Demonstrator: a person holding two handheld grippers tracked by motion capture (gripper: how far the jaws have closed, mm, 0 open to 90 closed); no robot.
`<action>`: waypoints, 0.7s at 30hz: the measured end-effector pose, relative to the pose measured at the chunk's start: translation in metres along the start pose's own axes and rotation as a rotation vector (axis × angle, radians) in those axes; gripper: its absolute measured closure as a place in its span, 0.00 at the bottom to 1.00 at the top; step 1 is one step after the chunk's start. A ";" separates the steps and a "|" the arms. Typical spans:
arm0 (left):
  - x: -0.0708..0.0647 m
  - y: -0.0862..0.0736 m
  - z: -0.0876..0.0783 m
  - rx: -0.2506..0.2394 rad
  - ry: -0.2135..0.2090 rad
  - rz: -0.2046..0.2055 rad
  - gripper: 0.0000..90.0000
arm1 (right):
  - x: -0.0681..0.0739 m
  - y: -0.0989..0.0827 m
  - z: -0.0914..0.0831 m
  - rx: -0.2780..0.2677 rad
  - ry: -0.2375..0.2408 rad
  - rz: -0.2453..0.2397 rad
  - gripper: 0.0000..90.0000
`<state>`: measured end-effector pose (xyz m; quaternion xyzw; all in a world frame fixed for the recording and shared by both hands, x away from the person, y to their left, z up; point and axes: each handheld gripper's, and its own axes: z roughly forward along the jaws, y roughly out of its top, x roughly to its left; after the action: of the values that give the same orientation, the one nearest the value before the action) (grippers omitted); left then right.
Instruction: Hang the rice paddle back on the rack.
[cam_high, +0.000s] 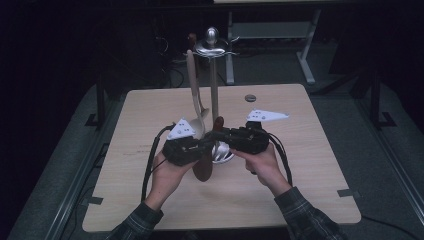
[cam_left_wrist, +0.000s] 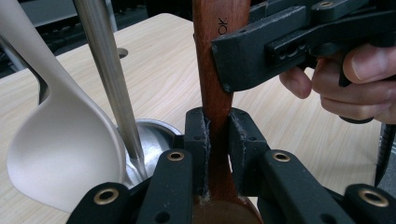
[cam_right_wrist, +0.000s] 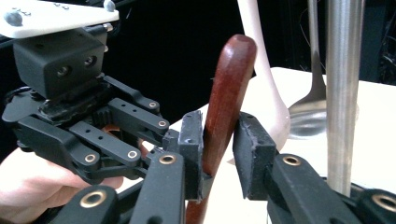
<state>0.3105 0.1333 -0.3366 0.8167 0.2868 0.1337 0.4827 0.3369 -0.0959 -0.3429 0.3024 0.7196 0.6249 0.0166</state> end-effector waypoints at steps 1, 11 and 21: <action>0.000 0.000 0.000 0.004 -0.002 0.000 0.86 | 0.000 0.000 0.001 0.002 0.013 0.002 0.85; 0.006 -0.005 -0.007 0.058 -0.038 -0.006 0.60 | 0.002 0.005 0.002 0.034 0.038 -0.062 0.86; 0.021 -0.033 -0.027 0.168 -0.032 -0.018 0.43 | 0.011 0.052 -0.004 0.044 0.086 -0.190 0.86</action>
<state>0.3029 0.1776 -0.3526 0.8538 0.2965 0.0918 0.4180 0.3484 -0.0923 -0.2910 0.2059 0.7585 0.6171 0.0384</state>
